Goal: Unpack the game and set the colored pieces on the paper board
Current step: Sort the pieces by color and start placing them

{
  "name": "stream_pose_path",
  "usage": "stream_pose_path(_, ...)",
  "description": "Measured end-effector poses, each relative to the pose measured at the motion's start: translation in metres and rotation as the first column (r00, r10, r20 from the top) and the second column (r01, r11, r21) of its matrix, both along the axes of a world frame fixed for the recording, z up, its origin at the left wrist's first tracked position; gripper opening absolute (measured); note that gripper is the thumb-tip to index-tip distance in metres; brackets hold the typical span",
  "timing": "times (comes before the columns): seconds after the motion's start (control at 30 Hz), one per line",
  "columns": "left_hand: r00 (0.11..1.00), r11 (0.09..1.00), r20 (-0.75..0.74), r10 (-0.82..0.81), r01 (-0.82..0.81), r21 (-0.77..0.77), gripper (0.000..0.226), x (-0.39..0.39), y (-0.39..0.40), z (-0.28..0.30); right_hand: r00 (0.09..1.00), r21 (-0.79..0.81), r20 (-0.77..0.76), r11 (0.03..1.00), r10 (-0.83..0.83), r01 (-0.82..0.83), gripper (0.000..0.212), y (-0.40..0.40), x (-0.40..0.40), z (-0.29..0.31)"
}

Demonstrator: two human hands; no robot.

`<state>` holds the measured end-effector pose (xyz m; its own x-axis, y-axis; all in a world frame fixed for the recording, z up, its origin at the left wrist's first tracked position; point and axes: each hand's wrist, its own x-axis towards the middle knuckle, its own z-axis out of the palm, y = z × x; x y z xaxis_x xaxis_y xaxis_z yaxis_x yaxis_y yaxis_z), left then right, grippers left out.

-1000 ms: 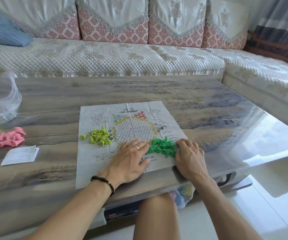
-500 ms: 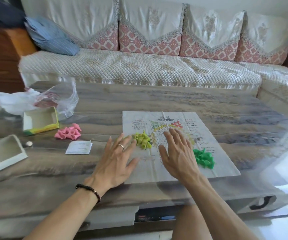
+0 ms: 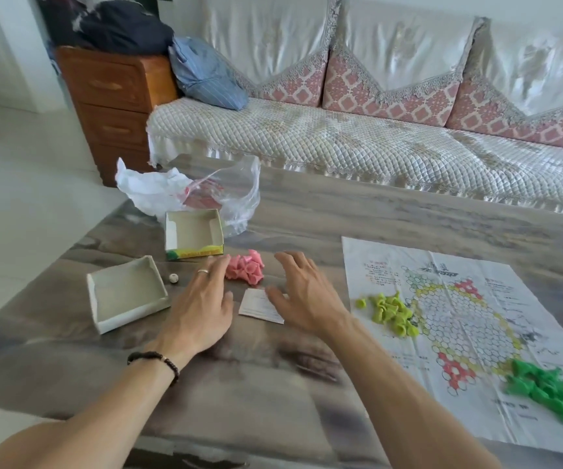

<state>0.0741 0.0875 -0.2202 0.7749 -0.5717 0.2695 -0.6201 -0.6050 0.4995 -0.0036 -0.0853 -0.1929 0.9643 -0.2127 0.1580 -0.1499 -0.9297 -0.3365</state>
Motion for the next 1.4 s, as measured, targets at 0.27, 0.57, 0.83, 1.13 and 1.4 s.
stream_pose_path(0.27,0.994,0.99,-0.064,-0.091,0.097,0.104,0.075,0.038,-0.018,0.0,0.958,-0.014,-0.227,0.983,0.176,-0.184,0.074,-0.005,0.069,-0.006)
stream_pose_path(0.57,0.993,0.989,0.036,-0.116,0.112,0.101,0.055,0.048,-0.034,-0.006,0.991,-0.078,0.08,0.992,0.108,-0.102,0.03,-0.027,0.07,-0.032)
stream_pose_path(0.83,0.973,0.986,0.22,-0.07,0.034,0.161,0.038,0.057,-0.042,-0.012,0.985,-0.16,0.142,0.984,0.101,-0.078,0.03,-0.026,0.069,-0.034)
stream_pose_path(1.13,0.97,0.99,0.216,-0.116,0.097,0.098,0.019,0.064,-0.046,-0.011,0.979,-0.111,0.193,0.991,-0.058,0.08,0.02,-0.022,0.067,-0.032)
stream_pose_path(1.4,0.954,0.983,0.241,-0.177,0.157,0.097,0.014,0.07,-0.047,-0.01,0.974,-0.162,0.214,0.981,-0.075,0.11,0.017,-0.022,0.067,-0.032)
